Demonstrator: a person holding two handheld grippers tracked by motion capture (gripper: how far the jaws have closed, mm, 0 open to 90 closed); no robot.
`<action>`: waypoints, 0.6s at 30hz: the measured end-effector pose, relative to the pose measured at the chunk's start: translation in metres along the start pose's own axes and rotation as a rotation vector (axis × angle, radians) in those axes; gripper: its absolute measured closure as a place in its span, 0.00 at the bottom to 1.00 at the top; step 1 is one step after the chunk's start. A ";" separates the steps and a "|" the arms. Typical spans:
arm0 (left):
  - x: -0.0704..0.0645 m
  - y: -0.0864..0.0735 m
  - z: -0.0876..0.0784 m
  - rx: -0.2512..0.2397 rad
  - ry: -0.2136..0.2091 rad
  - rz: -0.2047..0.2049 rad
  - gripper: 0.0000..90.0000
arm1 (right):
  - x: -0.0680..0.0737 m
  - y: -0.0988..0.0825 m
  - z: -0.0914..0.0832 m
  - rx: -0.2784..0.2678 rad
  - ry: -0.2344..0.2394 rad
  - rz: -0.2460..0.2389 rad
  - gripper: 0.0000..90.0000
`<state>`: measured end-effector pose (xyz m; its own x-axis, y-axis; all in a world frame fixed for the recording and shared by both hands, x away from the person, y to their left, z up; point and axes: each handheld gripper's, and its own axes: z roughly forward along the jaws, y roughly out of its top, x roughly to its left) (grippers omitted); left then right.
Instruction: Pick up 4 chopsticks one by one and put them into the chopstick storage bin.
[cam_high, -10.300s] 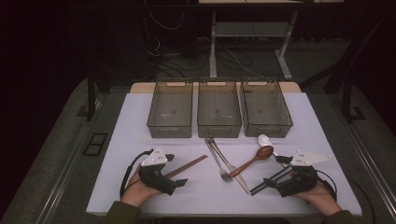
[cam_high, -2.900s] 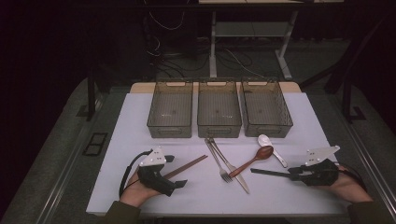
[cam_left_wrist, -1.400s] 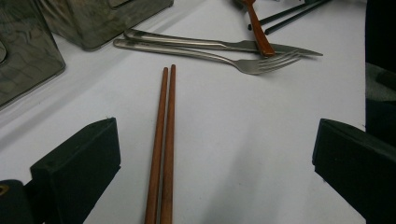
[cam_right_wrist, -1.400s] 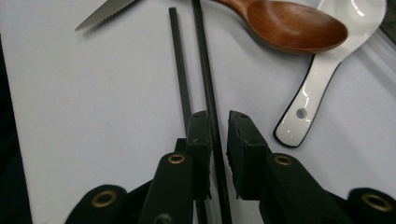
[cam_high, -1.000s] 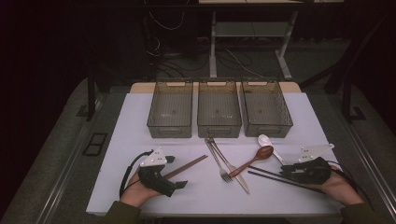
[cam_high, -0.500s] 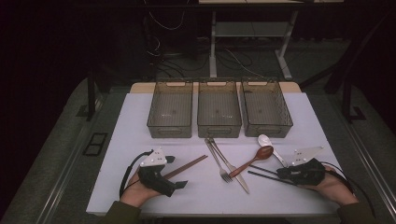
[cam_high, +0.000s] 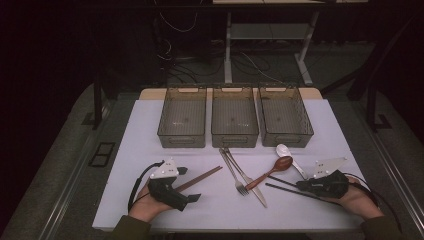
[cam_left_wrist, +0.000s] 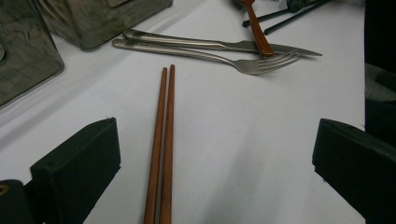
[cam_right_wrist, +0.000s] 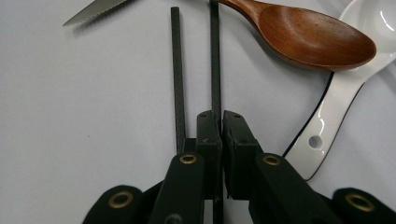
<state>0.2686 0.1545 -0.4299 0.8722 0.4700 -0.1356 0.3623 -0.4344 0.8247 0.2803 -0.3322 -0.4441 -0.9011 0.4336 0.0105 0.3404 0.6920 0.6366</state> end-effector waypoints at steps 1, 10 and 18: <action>0.000 0.000 0.000 0.000 0.001 -0.001 0.00 | 0.000 0.000 0.000 0.000 0.000 0.000 0.95; 0.001 0.000 0.000 -0.008 0.000 0.001 0.00 | -0.005 -0.003 -0.010 0.011 0.003 0.010 0.95; 0.001 -0.002 0.000 -0.020 -0.002 -0.006 0.00 | -0.007 -0.014 -0.026 -0.003 0.001 0.031 0.95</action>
<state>0.2692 0.1556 -0.4319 0.8706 0.4711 -0.1420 0.3611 -0.4159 0.8346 0.2748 -0.3604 -0.4330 -0.8902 0.4546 0.0308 0.3675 0.6765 0.6382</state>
